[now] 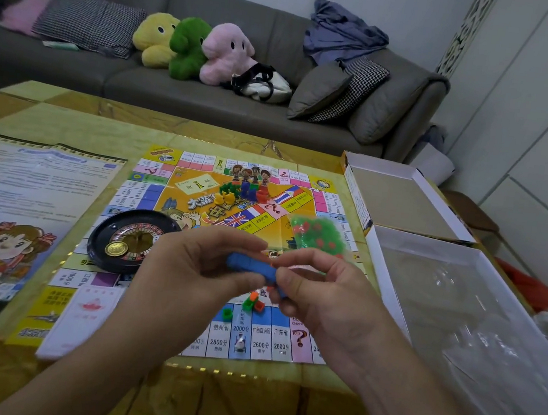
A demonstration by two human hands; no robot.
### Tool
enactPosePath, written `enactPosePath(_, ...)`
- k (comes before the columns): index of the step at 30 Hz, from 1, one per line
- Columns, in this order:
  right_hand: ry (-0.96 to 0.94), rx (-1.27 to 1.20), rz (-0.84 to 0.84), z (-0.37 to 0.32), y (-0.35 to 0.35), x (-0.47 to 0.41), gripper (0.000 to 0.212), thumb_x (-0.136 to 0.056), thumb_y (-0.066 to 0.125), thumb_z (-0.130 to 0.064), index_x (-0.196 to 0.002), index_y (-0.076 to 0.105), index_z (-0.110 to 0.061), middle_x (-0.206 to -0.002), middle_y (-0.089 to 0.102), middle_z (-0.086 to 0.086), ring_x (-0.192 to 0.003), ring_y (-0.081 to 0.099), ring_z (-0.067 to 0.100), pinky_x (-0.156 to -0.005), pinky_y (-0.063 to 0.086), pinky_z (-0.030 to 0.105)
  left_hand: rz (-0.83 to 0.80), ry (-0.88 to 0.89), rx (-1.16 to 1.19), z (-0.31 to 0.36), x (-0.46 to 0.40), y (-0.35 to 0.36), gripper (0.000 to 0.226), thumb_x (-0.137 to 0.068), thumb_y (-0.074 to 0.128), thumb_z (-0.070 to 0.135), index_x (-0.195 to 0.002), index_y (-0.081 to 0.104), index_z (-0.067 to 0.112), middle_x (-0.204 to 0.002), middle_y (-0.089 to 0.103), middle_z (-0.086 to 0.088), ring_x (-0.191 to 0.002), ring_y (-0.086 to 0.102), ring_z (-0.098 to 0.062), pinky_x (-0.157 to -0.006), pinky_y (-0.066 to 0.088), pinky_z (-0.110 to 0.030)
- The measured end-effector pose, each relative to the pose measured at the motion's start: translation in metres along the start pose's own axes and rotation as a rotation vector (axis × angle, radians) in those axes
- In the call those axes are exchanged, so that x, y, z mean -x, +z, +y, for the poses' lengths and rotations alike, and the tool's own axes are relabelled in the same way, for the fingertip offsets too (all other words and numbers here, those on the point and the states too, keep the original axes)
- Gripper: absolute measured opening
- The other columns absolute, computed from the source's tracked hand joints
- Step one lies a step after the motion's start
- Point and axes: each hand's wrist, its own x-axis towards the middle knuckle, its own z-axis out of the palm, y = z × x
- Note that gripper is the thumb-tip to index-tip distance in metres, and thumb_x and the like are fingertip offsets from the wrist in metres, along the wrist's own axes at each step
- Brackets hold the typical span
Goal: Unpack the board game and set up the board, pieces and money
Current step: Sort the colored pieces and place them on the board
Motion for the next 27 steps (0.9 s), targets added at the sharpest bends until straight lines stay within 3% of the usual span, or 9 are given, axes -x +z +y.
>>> enactPosePath(4,-0.053,-0.027,0.021,-0.002,-0.001,-0.001,0.030,-0.072,0.080,-0.011,-0.099,0.074,0.001,-0.087,0.075,0.024,-0.071,0.067,0.028,-0.057,0.054,0.029,0.017,-0.125,0.220,0.003,-0.004,0.000,0.036,-0.072,0.077,0.012,-0.108,0.072,0.011,-0.100,0.081,-0.004,-0.092,0.079,-0.023,-0.082,0.065,-0.039)
enactPosePath(9,-0.061,-0.064,0.047,-0.003,-0.004,0.001,0.031,-0.072,0.078,-0.014,-0.099,0.075,0.003,-0.086,0.076,0.021,-0.066,0.067,0.020,-0.056,0.054,0.025,-0.001,-0.293,0.465,-0.001,-0.009,0.001,0.039,-0.071,0.074,0.006,-0.106,0.059,-0.003,-0.101,0.077,-0.022,-0.092,0.078,-0.039,-0.077,0.066,-0.035)
enactPosePath(12,-0.068,-0.050,0.054,-0.003,-0.005,0.000,0.029,-0.073,0.076,-0.014,-0.098,0.078,0.002,-0.086,0.077,0.020,-0.063,0.066,0.017,-0.056,0.054,0.023,0.017,-0.333,0.417,-0.002,-0.011,0.001,0.043,-0.068,0.077,0.010,-0.105,0.058,-0.001,-0.098,0.078,-0.020,-0.083,0.077,-0.040,-0.067,0.061,-0.033)
enactPosePath(16,-0.092,0.046,0.072,-0.001,-0.006,0.000,0.029,-0.075,0.075,-0.015,-0.102,0.079,-0.003,-0.091,0.079,0.015,-0.071,0.070,0.018,-0.060,0.056,0.025,0.005,-0.341,0.284,0.000,-0.011,0.002,0.045,-0.072,0.079,0.022,-0.112,0.064,0.007,-0.093,0.080,-0.014,-0.097,0.069,-0.054,-0.074,0.052,-0.046)
enactPosePath(18,-0.108,0.097,0.100,-0.002,-0.006,0.000,0.031,-0.074,0.076,-0.017,-0.103,0.078,-0.006,-0.092,0.080,0.014,-0.074,0.072,0.019,-0.061,0.056,0.028,0.004,-0.345,0.265,0.002,-0.010,0.003,0.034,-0.085,0.077,0.014,-0.116,0.066,0.010,-0.096,0.081,-0.011,-0.094,0.071,-0.048,-0.070,0.051,-0.044)
enactPosePath(22,-0.194,0.174,0.145,-0.003,-0.005,-0.001,0.020,-0.076,0.081,-0.017,-0.093,0.079,-0.008,-0.085,0.079,0.014,-0.069,0.069,0.021,-0.060,0.056,0.030,-0.068,-0.377,0.291,0.001,-0.010,0.004,0.026,-0.092,0.069,0.001,-0.115,0.074,0.013,-0.094,0.078,-0.015,-0.065,0.066,-0.020,-0.052,0.044,-0.030)
enactPosePath(27,-0.282,0.330,0.098,-0.006,-0.004,0.002,0.011,-0.081,0.085,-0.004,-0.088,0.079,-0.010,-0.079,0.077,0.009,-0.061,0.065,0.015,-0.059,0.057,0.027,-0.190,-0.495,0.453,-0.003,-0.011,0.011,0.028,-0.099,0.053,-0.001,-0.117,0.074,0.003,-0.078,0.060,-0.019,-0.057,0.054,-0.025,-0.047,0.039,-0.030)
